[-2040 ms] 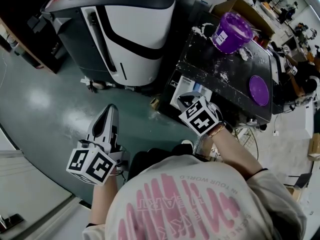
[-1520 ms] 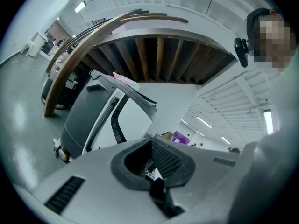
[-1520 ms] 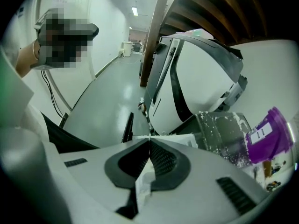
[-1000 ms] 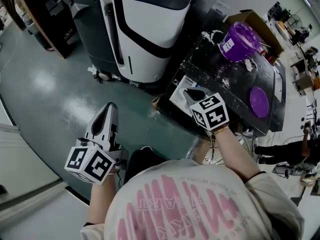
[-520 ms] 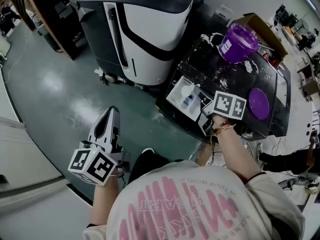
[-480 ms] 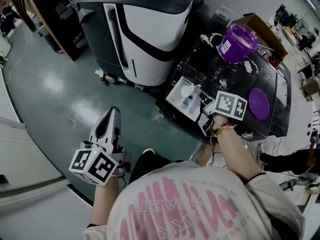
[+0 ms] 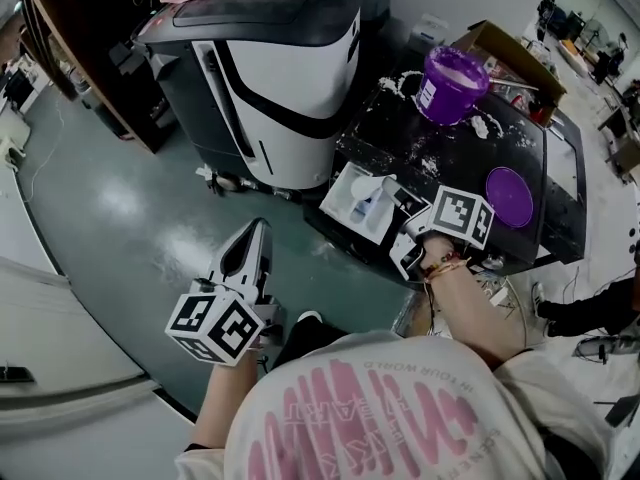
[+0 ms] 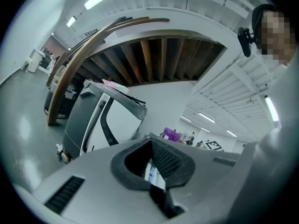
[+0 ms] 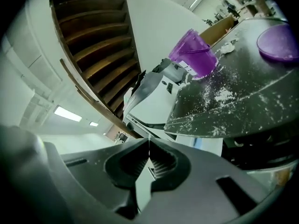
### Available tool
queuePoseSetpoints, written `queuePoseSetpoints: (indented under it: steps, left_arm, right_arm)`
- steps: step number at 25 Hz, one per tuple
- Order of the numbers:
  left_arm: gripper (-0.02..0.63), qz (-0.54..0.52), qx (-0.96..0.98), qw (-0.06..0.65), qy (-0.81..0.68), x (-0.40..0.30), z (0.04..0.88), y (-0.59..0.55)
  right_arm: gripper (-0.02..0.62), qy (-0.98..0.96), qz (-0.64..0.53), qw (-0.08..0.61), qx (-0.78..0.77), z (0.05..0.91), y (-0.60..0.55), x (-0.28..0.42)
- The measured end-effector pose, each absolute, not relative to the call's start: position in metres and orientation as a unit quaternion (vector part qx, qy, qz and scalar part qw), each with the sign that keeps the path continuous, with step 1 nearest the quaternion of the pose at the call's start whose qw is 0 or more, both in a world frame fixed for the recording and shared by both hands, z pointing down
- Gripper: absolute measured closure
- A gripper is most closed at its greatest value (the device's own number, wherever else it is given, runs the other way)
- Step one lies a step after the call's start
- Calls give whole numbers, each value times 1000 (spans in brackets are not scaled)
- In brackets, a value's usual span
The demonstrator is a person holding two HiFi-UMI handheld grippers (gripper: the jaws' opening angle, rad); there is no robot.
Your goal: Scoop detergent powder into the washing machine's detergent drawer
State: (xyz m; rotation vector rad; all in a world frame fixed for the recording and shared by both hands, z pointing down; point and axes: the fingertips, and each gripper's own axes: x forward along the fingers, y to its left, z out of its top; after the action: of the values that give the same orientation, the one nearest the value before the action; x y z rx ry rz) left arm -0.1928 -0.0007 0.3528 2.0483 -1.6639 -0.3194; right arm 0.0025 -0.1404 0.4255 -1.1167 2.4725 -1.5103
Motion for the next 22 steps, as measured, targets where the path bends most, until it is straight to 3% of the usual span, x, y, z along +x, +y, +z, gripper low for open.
queuePoseSetpoints:
  steps: [16, 19, 22]
  left_arm:
    - [603, -121, 747, 239, -609, -194, 352, 3]
    - [603, -124, 739, 246, -614, -201, 360, 10]
    - [603, -129, 726, 252, -627, -214, 368, 19]
  right_arm:
    - [592, 802, -468, -9, -372, 436, -140, 8]
    - [594, 819, -424, -54, -382, 450, -148, -2]
    - [594, 848, -345, -144, -376, 468, -155, -24]
